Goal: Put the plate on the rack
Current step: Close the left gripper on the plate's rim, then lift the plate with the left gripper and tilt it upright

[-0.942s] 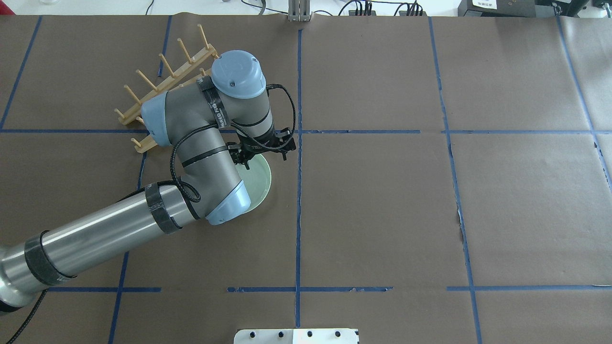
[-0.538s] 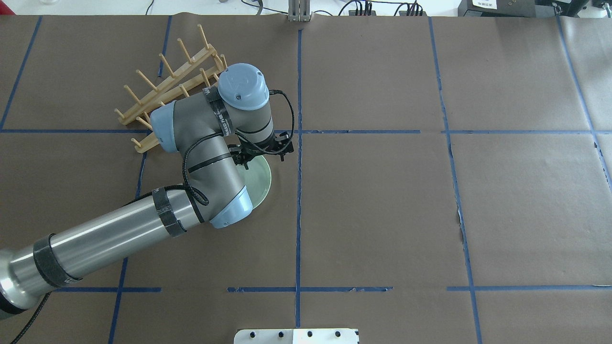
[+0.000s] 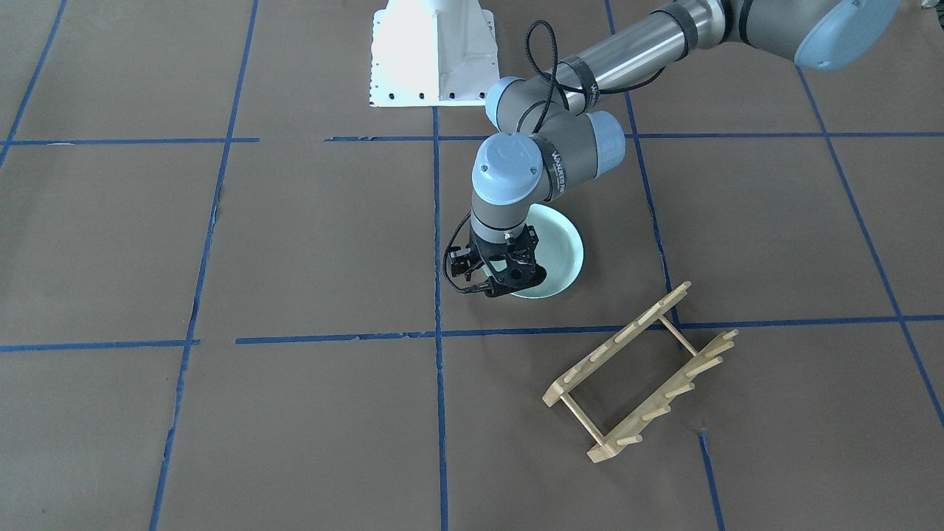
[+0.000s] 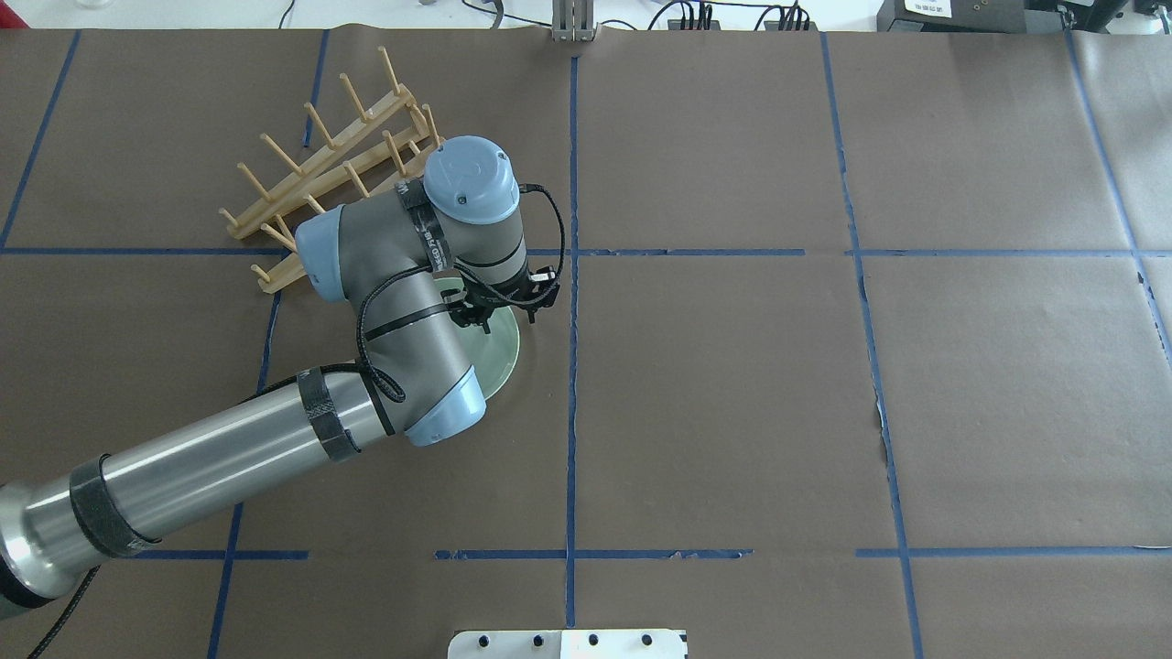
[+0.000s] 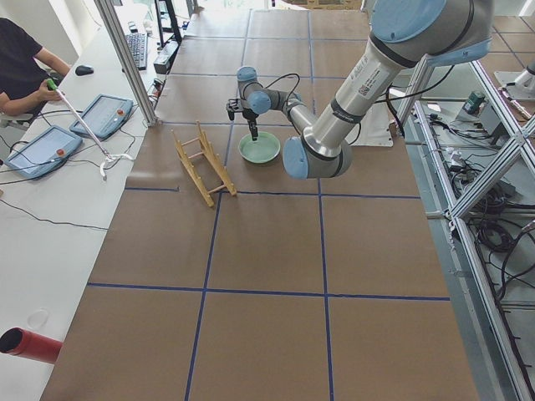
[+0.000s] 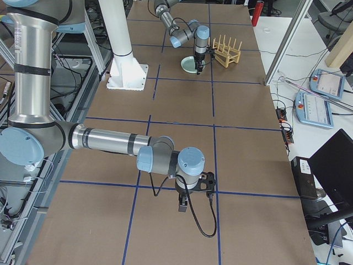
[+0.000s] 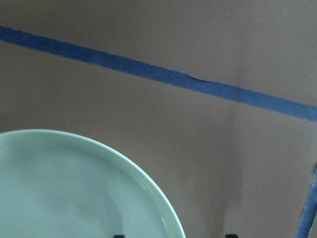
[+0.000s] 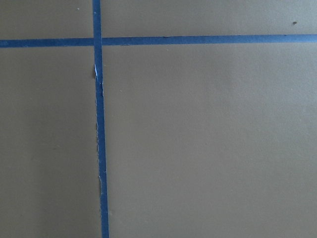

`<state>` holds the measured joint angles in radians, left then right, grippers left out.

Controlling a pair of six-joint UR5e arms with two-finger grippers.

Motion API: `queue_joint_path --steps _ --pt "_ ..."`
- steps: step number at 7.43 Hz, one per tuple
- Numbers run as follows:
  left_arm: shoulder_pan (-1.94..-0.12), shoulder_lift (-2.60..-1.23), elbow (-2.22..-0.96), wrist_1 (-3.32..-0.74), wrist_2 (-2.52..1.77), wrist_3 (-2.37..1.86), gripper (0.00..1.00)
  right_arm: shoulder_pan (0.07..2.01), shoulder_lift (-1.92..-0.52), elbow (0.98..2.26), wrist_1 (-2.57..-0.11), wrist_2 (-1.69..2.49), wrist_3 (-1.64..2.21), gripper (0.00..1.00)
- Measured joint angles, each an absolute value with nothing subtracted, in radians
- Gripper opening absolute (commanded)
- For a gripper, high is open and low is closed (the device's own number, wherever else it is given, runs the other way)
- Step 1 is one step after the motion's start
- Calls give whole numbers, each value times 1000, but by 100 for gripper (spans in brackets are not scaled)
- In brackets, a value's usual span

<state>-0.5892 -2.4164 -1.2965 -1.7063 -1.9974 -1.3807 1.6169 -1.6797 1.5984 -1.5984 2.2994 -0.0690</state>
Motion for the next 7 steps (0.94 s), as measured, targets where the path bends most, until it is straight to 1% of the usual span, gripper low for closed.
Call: queue_joint_path --steps 3,4,5,7 --pt "-589 -2420 -1310 -1697 -2002 -1388 0 1618 -1680 1598 -1598 2299 -69 100" --pt "-597 -2420 -1336 -1691 -2006 -1402 0 1618 -1680 1598 -1598 2299 -69 100" --pt "-622 -2419 -1387 -1671 -2024 -1412 0 1618 -1680 1598 -1598 2299 -69 100" --pt "-722 -2398 -1583 -1613 -2086 -1456 0 1618 -1680 1598 -1598 2299 -68 100"
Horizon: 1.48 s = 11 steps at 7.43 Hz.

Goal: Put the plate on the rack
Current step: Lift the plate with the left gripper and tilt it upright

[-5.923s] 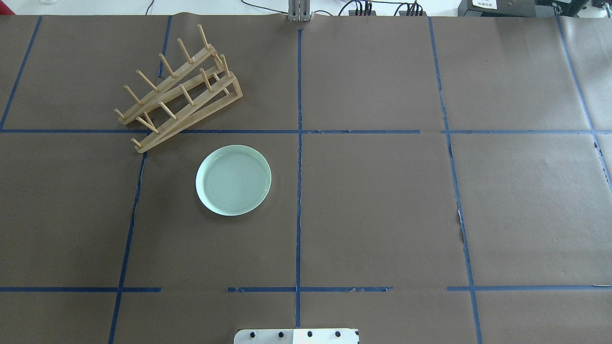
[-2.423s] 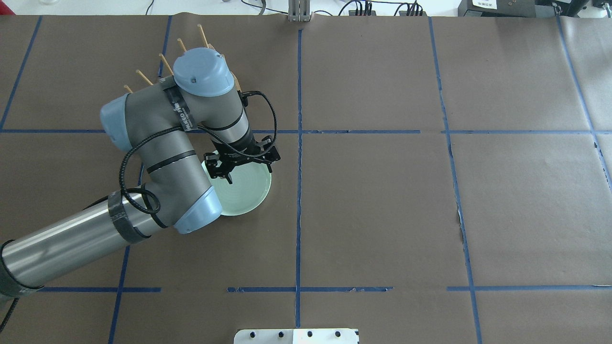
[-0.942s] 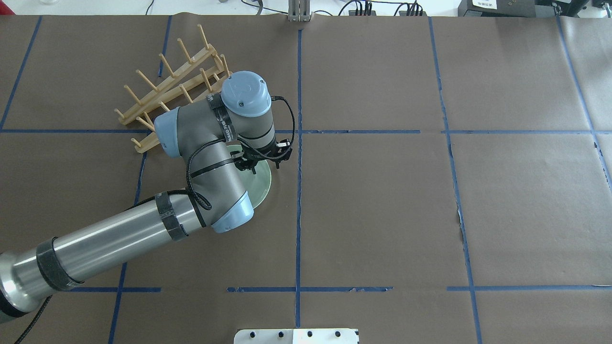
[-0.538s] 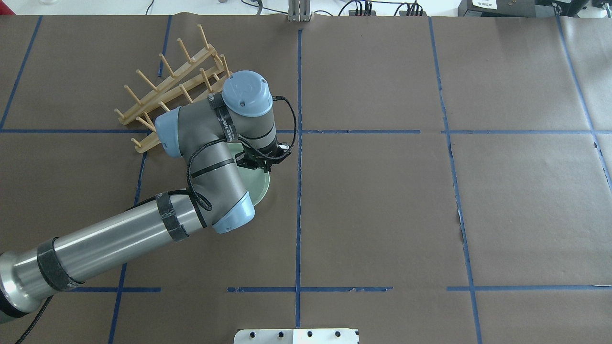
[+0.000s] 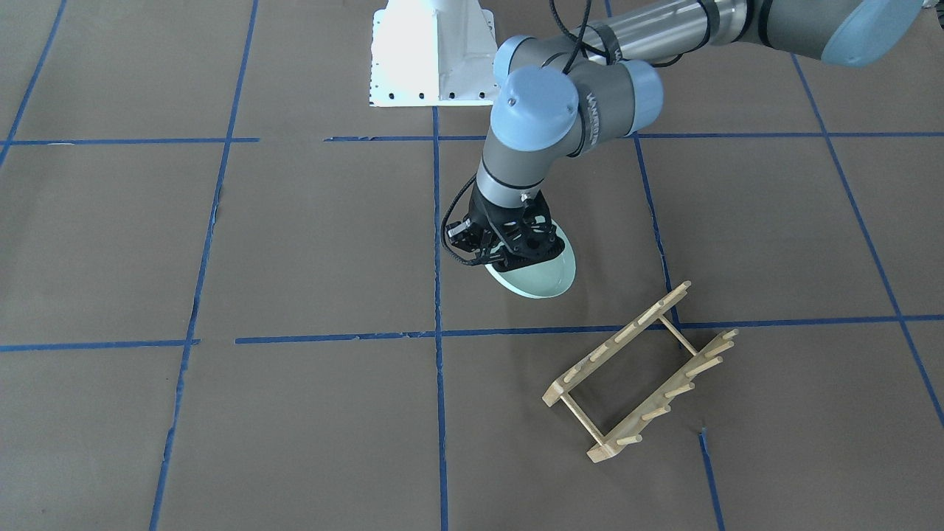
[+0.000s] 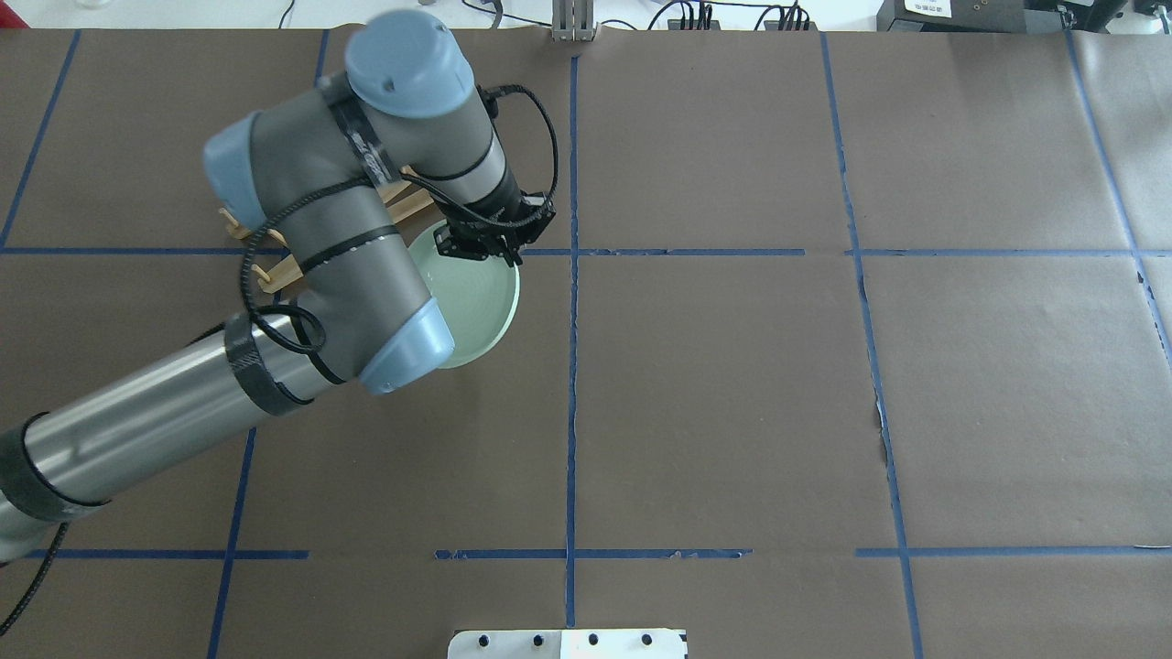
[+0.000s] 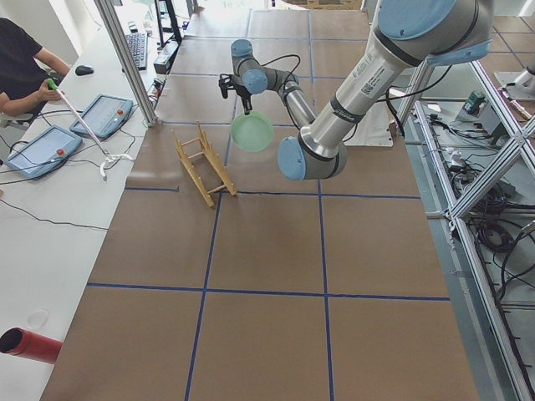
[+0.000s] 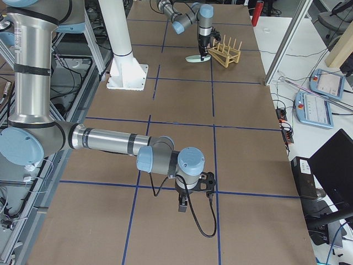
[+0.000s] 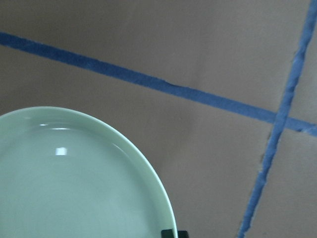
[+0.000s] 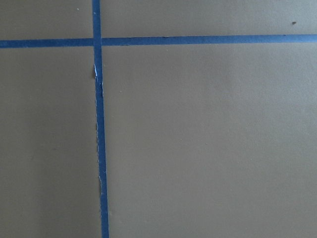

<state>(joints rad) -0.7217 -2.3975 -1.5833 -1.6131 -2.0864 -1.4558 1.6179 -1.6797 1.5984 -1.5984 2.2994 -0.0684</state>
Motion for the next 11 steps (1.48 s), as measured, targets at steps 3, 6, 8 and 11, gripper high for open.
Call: queue_joint_path --steps 3,6,8,11 --pt "-862 -2333 -1711 -1884 -2105 -1725 0 1617 -1680 1598 -1598 2299 -68 100" --pt "-1028 -2275 -1669 -2265 -2098 -1883 0 1618 -1680 1598 -1598 2299 -69 100" --pt "-1091 -2251 -1549 -2586 -2002 -1980 0 1617 -1680 1598 -1598 2299 -69 100" --pt "-1097 -2180 -1464 -2872 -1902 -2042 0 1617 -1680 1598 -1598 2299 -69 100"
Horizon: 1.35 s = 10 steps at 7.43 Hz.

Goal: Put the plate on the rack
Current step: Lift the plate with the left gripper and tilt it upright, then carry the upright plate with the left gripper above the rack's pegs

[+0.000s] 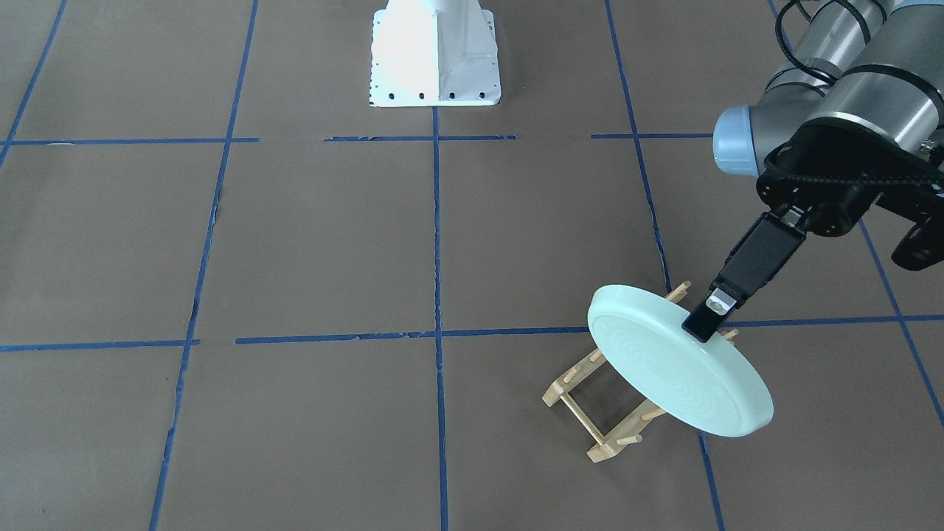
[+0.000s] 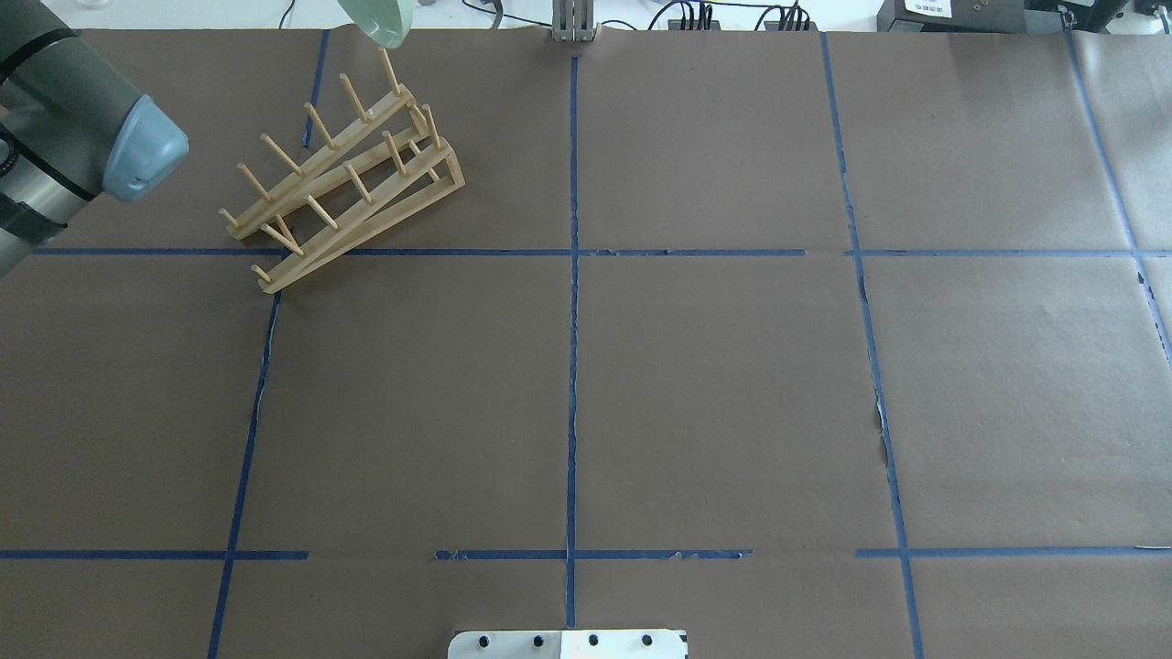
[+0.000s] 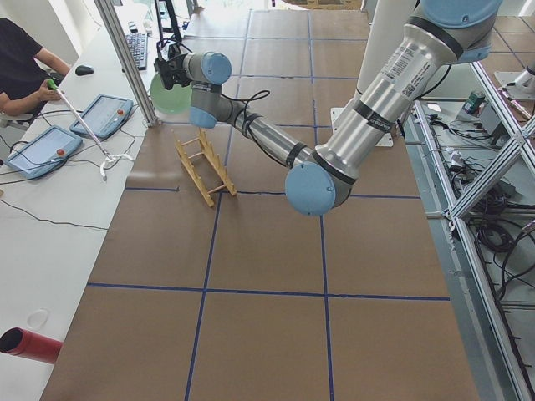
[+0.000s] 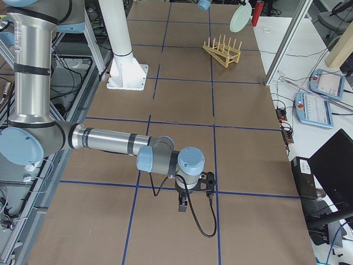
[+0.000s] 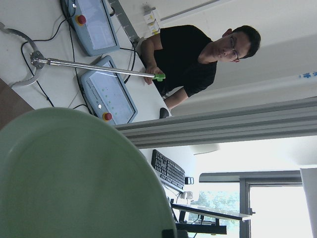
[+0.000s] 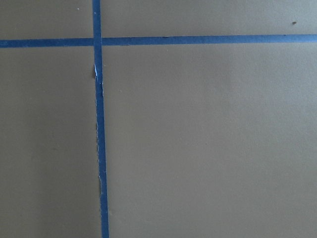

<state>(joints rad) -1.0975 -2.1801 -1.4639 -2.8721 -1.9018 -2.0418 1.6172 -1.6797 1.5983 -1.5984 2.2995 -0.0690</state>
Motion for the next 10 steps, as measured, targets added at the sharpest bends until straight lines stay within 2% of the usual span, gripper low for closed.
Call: queue_joint_path --steps 4,10 --pt "-1050 -2132 -1436 -2951 -1897 -2039 0 1618 -1680 1598 -1598 2299 -68 100" --pt "-1026 -2162 -1348 -2968 -1896 -2030 0 1618 -1680 1598 -1598 2299 -69 100"
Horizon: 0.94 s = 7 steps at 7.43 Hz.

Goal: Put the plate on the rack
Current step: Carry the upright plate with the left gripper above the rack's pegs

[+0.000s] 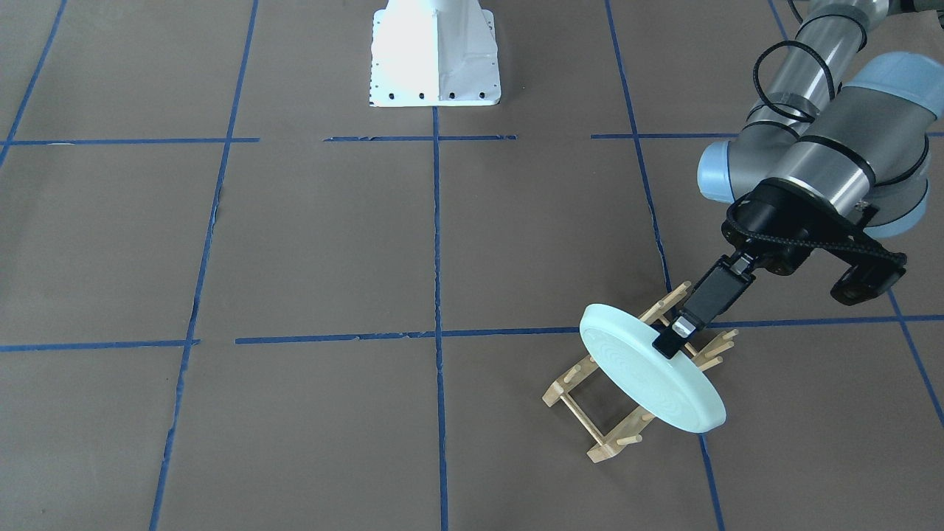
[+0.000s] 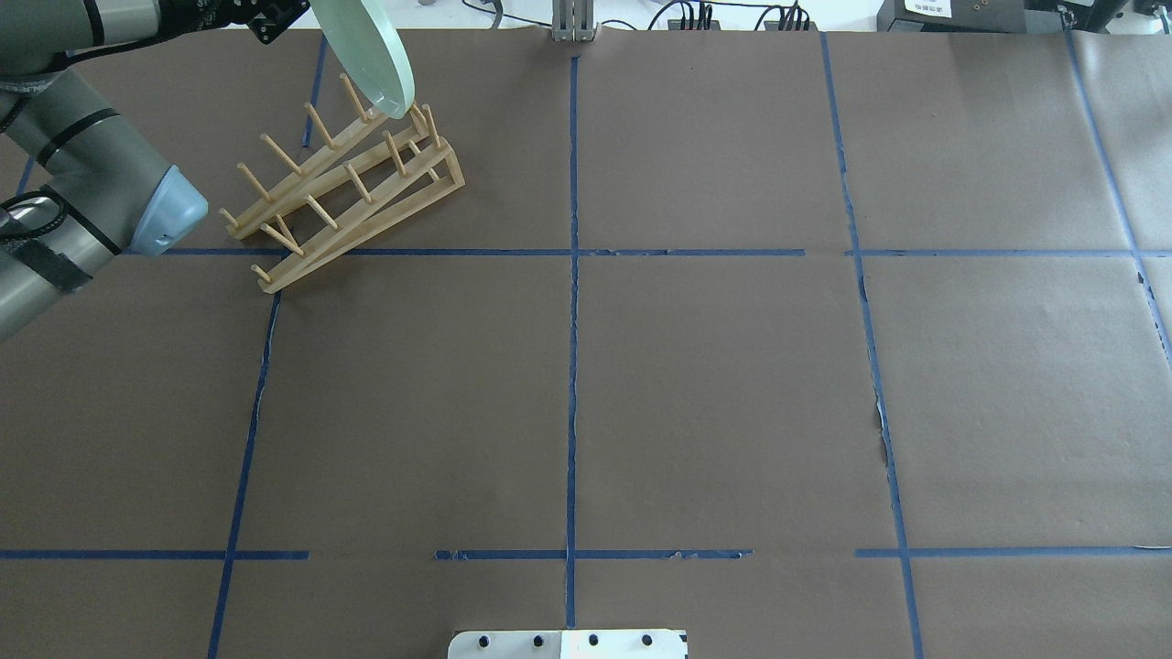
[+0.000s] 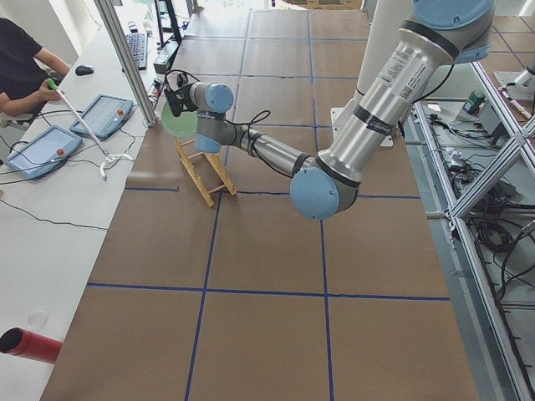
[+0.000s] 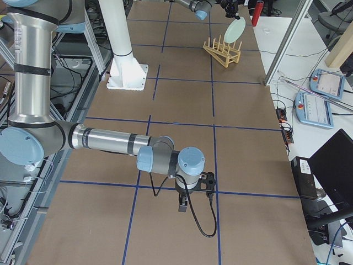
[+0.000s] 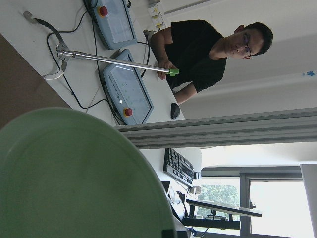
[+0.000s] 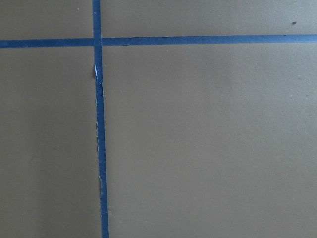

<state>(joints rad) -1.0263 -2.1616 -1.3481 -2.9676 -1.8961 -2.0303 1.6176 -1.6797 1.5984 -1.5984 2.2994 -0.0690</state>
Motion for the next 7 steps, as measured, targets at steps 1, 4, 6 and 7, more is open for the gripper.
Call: queue_joint_path --steps 1,4,6,7 --pt "-1024 -2170 -1334 -2968 -1896 -2023 0 1618 -1680 1598 -1598 2299 -69 100" --pt "-1017 -2193 -1295 -2970 -1896 -1989 0 1617 -1680 1598 -1598 2299 -69 100" --pt "-1004 -2195 -1268 -2985 -1889 -1969 0 1617 -1680 1598 -1598 2299 -69 100" --pt "-994 -2195 -1257 -2992 -1881 -1963 0 1617 -1680 1598 -1598 2299 -69 100"
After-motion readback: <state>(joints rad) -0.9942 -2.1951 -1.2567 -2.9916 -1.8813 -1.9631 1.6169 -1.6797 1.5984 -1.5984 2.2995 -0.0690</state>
